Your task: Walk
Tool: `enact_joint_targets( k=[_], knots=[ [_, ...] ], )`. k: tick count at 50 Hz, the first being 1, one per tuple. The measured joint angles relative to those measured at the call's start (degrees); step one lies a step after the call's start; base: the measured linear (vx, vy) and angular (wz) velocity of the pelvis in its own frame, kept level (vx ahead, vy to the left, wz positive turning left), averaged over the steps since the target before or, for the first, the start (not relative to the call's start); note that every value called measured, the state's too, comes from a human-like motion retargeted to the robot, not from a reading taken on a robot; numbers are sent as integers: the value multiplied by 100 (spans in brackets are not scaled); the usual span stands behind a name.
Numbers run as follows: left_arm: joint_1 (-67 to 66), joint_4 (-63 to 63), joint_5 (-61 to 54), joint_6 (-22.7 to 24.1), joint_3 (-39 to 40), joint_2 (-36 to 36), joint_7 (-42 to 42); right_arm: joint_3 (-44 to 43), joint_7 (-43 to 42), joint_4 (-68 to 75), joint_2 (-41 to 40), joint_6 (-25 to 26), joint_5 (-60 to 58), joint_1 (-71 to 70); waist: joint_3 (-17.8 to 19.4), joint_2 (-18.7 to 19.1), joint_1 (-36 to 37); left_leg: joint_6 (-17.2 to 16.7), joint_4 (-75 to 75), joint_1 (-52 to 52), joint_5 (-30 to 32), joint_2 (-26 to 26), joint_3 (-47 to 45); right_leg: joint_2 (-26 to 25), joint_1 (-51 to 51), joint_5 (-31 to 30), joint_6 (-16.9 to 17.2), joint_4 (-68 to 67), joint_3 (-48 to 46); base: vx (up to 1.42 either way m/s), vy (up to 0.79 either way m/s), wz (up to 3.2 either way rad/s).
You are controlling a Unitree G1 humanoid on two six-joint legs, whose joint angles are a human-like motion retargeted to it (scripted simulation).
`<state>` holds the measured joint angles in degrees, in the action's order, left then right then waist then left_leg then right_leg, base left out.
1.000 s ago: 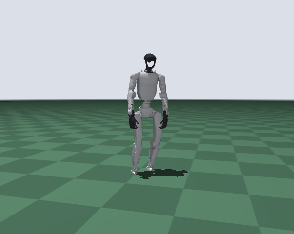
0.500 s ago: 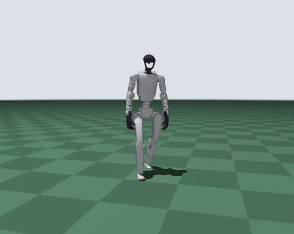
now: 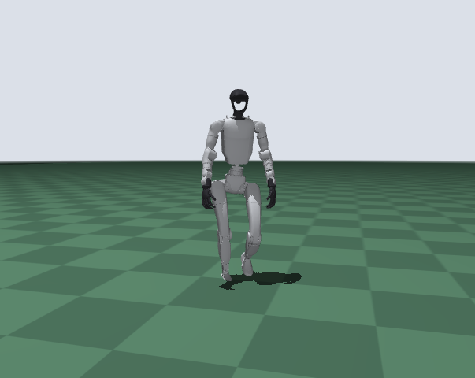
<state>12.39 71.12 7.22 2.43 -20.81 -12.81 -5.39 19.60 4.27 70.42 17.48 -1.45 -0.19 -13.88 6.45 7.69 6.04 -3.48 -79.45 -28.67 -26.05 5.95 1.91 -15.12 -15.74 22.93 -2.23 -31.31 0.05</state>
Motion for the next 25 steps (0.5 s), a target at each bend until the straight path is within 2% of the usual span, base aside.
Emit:
enact_joint_targets(
  k=[3, 9, 12, 15, 17, 18, 20, 22, 25],
  knots=[
    [1, 25, 16, -18, 88, -20, 31, -33, -61, -129, -37, -38, 10, -140, 97, -150, 84, 50, 1261, -458, -81, -43, -179, 170, 607, 285, -4, 236, 206, 66, 0, -18],
    [-64, 256, 135, -92, 163, -60, 43, 97, -70, -335, -203, -77, -182, -381, 69, -644, 20, -32, 4628, -676, 571, -466, -370, 662, 1396, 906, 44, 402, 415, 68, 4, -15],
    [-154, 370, 158, -148, 170, -49, 49, 187, -26, -336, -337, -80, -250, -404, -52, -813, 36, 42, 4877, -832, 662, -509, -431, 718, 1491, 1299, 42, 3, 500, 72, 8, -27],
    [-268, 484, 120, -209, 158, -18, 45, 261, 16, -233, -519, -60, -277, -303, -210, -1068, 61, 203, 4351, -942, 878, -641, -516, 922, 1485, 1466, 135, -680, 434, 75, 9, -25],
    [-302, 573, 27, -252, 130, -54, -15, 311, 108, -80, -657, -31, -279, -210, -279, -1402, 92, 342, 4203, -775, 1047, -895, -636, 1327, 1407, 1213, 351, -1417, 311, 76, 10, -15],
    [-268, 626, -70, -270, 99, -141, -96, 327, 215, 46, -748, -23, -265, -204, -226, -1788, 90, 440, 4678, -363, 1261, -1262, -796, 1817, 1334, 949, 525, -1976, 256, 74, 10, 12],
    [-254, 643, -177, -277, 58, -188, -165, 427, 388, 185, -831, 8, -246, -124, -224, -2226, -2, 617, 5243, 142, 1381, -1782, -896, 2427, 975, 101, 808, -3094, 196, 73, 10, 36],
    [-214, 596, -186, -271, 0, -216, -164, 513, 504, 249, -850, 30, -237, -64, -226, -2443, -129, 714, 5742, 643, 1406, -2135, -852, 2843, 462, -583, 855, -4096, 150, 74, 10, 42],
    [-141, 530, -102, -278, -143, -244, -58, 587, 493, 287, -854, 28, -232, 52, -220, -2594, -370, 761, 6019, 1266, 1178, -2473, -708, 3371, -302, -432, 573, -5113, -22, 76, 9, 28]
  ],
)
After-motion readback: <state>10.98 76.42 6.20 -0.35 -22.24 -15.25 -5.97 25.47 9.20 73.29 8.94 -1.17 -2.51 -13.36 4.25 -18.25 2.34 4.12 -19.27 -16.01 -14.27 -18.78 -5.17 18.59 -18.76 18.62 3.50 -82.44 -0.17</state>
